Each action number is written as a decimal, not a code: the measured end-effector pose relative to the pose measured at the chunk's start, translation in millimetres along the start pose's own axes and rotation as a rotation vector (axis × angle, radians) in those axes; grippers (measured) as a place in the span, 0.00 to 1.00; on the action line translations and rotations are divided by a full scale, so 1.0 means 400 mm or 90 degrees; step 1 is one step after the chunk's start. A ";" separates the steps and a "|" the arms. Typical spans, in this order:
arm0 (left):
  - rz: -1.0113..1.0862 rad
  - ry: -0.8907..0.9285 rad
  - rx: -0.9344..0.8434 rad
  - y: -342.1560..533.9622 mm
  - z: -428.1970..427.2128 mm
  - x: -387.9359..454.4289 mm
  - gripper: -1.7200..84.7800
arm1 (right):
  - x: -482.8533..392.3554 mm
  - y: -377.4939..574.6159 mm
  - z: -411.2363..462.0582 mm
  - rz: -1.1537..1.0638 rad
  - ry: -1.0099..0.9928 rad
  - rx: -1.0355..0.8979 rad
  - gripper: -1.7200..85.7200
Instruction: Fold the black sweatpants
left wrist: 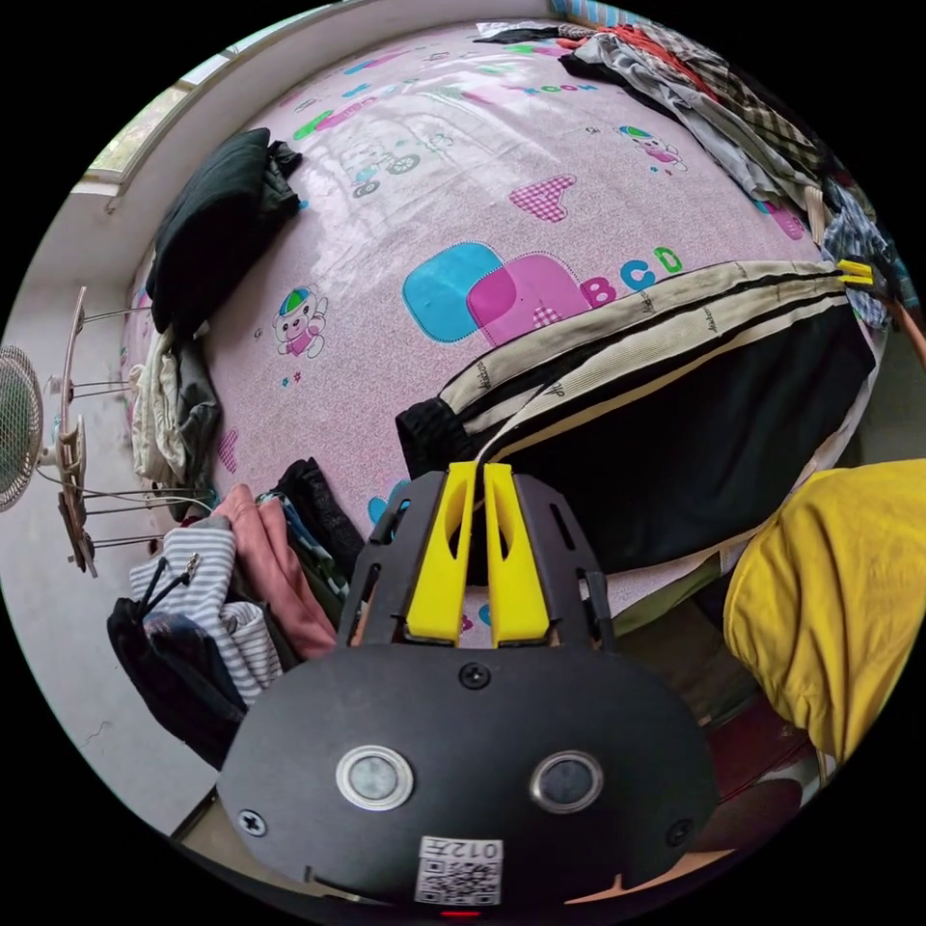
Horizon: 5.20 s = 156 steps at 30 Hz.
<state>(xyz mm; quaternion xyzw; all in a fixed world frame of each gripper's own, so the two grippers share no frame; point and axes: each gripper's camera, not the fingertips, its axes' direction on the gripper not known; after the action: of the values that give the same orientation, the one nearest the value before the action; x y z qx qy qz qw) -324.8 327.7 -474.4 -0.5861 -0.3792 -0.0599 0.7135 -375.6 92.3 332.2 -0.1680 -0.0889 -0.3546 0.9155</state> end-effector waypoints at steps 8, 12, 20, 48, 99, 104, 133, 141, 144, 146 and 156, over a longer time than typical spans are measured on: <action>-0.007 -0.001 -0.008 0.010 -0.012 0.003 0.02 | 0.055 -0.048 0.008 -0.086 -0.093 -0.075 0.06; -0.002 0.011 -0.008 0.030 -0.025 -0.003 0.02 | 0.086 -0.001 -0.044 -0.049 -0.161 -0.038 0.04; 0.000 0.010 -0.037 0.051 -0.106 -0.066 0.02 | 0.247 0.113 -0.163 0.066 -0.289 0.066 0.04; -0.132 0.037 -0.081 -0.110 0.178 -0.181 0.07 | 0.178 -0.302 0.217 0.201 -0.026 -0.119 0.06; 0.315 -0.114 0.151 0.356 0.215 0.794 0.10 | -1.013 -0.215 0.368 -0.272 0.014 0.320 0.06; 0.301 0.061 0.041 0.211 0.202 0.696 0.05 | -0.833 -0.269 0.368 -0.116 -0.195 0.295 0.05; 0.412 0.513 -0.147 -0.267 0.310 0.408 0.03 | -0.757 -0.278 0.397 0.092 -0.455 0.335 0.12; 0.269 0.411 -0.070 -0.327 0.320 0.287 0.03 | -0.722 -0.169 0.377 0.105 -0.559 0.304 0.05; 0.188 0.257 -0.031 -0.342 0.329 0.282 0.03 | -0.742 -0.134 0.393 0.054 -0.611 0.265 0.04; 0.158 0.250 -0.023 -0.347 0.333 0.279 0.03 | -0.769 -0.114 0.401 -0.006 -0.616 0.239 0.04; 0.137 0.316 0.001 -0.347 0.295 0.274 0.03 | -0.777 -0.021 0.390 -0.052 -0.607 0.186 0.04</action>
<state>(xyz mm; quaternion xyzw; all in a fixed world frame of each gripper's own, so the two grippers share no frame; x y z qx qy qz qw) -376.5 428.7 -294.7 -0.5901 -0.1279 -0.1255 0.7872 -615.9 336.7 391.5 -0.1776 -0.5529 -0.2574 0.7724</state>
